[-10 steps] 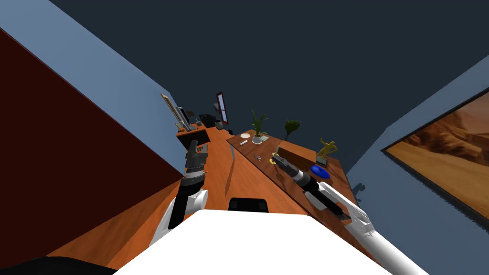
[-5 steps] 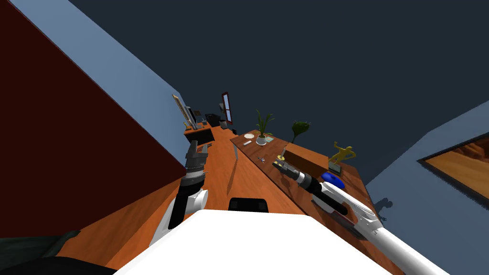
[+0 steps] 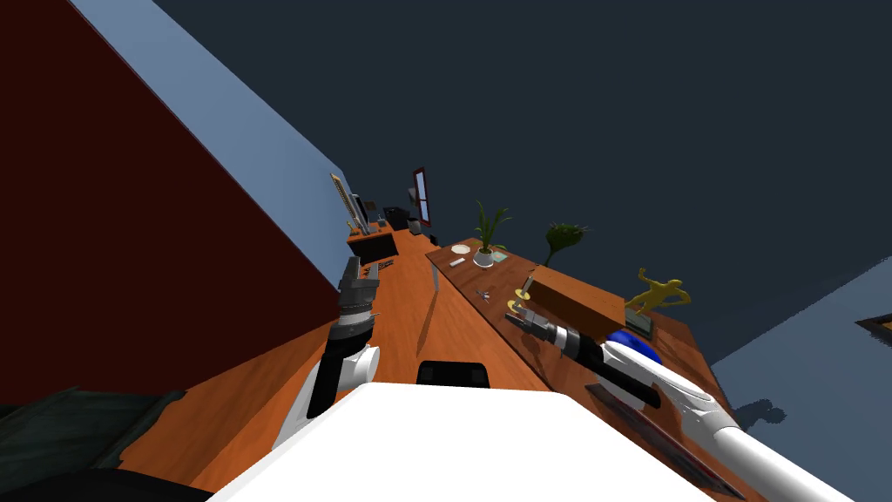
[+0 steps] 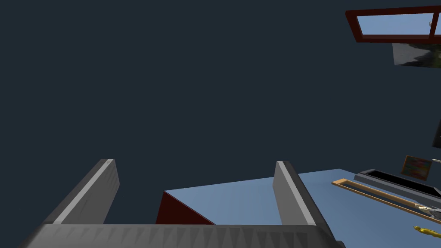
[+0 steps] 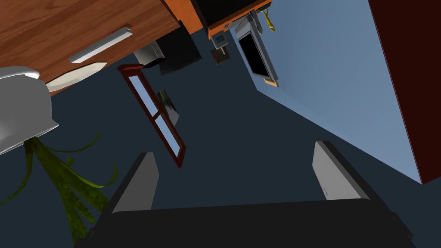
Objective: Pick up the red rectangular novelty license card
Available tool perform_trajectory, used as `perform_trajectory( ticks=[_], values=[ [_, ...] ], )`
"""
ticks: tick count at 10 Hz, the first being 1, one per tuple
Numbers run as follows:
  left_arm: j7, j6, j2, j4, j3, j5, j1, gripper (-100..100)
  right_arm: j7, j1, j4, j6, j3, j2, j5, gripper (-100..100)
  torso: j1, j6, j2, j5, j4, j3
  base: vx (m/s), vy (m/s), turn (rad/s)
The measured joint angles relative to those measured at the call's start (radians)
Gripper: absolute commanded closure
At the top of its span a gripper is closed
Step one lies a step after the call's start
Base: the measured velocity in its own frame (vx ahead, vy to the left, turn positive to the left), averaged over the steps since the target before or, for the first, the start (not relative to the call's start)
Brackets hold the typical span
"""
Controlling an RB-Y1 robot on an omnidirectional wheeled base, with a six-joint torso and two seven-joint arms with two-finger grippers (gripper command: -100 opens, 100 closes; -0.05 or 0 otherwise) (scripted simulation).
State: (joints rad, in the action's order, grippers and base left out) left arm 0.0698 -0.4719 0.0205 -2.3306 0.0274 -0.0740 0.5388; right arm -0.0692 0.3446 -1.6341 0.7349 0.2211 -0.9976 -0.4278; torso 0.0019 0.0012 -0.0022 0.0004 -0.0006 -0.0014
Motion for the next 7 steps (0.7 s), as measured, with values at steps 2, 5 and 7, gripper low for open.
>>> perform_trajectory(
  ticks=[2, 5, 7],
  values=[
    [0.0, 0.0, 0.0, 0.0, 0.0, 0.0, 0.0, 0, -0.005, 0.001, 0.035, -0.016, 0.032, -0.043, -0.025, -100, 0.0, 0.0, 0.001, 0.0, 0.0, 0.001, 0.039, 0.002, 0.104],
    [0.0, 0.0, 0.0, 0.0, 0.0, 0.0, 0.0, 0, -0.036, 0.025, 0.134, -0.011, 0.083, -0.11, -0.064, -100, 0.0, 0.001, 0.001, 0.0, 0.0, 0.0, 0.035, 0.002, 0.033],
    [0.0, 0.0, 0.0, 0.0, 0.0, 0.0, 0.0, 0, -0.035, 0.028, 0.173, -0.019, 0.113, -0.165, -0.084, -100, 0.0, 0.0, 0.002, 0.0, 0.0, 0.001, 0.026, 0.0, 0.054]
  ],
)
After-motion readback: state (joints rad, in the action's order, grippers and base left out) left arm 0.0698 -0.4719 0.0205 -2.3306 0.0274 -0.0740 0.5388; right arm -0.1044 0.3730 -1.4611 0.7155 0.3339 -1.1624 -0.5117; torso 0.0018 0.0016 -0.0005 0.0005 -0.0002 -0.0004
